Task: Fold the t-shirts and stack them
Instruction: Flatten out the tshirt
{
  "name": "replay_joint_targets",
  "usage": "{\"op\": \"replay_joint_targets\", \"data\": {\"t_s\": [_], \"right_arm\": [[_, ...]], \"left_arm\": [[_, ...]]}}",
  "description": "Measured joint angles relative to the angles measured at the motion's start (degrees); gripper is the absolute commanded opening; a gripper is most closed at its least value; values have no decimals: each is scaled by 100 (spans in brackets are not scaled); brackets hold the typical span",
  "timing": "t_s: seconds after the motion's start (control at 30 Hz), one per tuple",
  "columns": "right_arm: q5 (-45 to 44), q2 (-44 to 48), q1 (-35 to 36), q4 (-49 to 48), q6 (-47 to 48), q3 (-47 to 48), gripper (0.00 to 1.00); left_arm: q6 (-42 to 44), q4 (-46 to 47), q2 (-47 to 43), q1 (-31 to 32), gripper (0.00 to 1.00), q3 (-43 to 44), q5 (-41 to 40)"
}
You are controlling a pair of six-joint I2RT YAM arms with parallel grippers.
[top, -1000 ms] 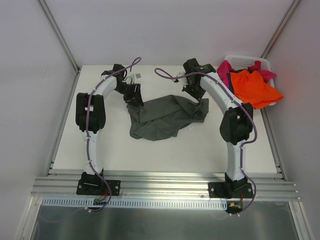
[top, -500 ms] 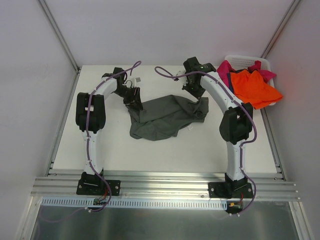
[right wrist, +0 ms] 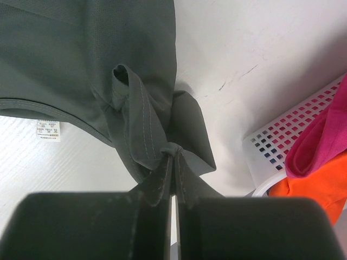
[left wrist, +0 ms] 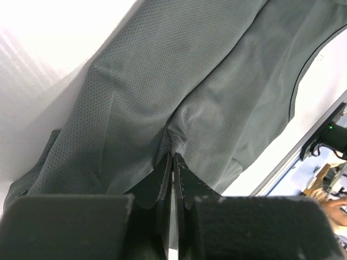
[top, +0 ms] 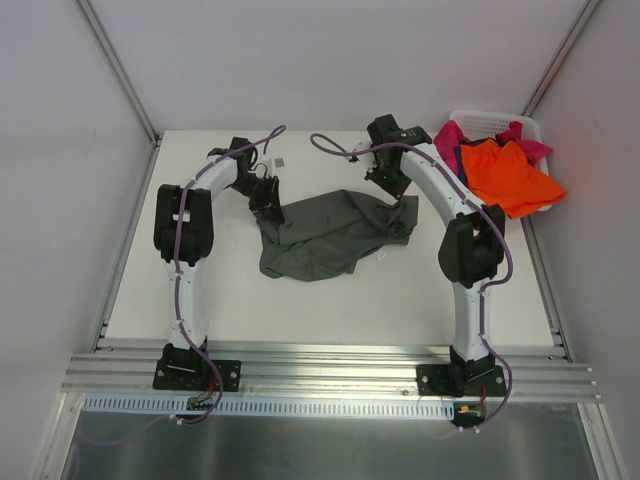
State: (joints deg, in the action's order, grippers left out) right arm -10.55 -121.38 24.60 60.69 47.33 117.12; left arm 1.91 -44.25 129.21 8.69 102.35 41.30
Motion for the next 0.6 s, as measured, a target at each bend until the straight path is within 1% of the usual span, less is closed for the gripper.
{"op": "replay_joint_targets", "data": {"t_s": [0.3,0.43,0.5,0.6], "right_arm": [[-87,0,-7,-22,-4,7,1],[-105,2,-15,-52,-61,195,1],[-105,2,-22,-66,-90,382,0],[-125,74,-26,-164,-140,686,0]], "left_arm": [[57,-9,-114,2,0,2,-354],[190,-66,-649,0,0,59,-758],[295,-142,-1014,0,0,289,-979],[479,-197,-1495,0,0,944,-1270]]}}
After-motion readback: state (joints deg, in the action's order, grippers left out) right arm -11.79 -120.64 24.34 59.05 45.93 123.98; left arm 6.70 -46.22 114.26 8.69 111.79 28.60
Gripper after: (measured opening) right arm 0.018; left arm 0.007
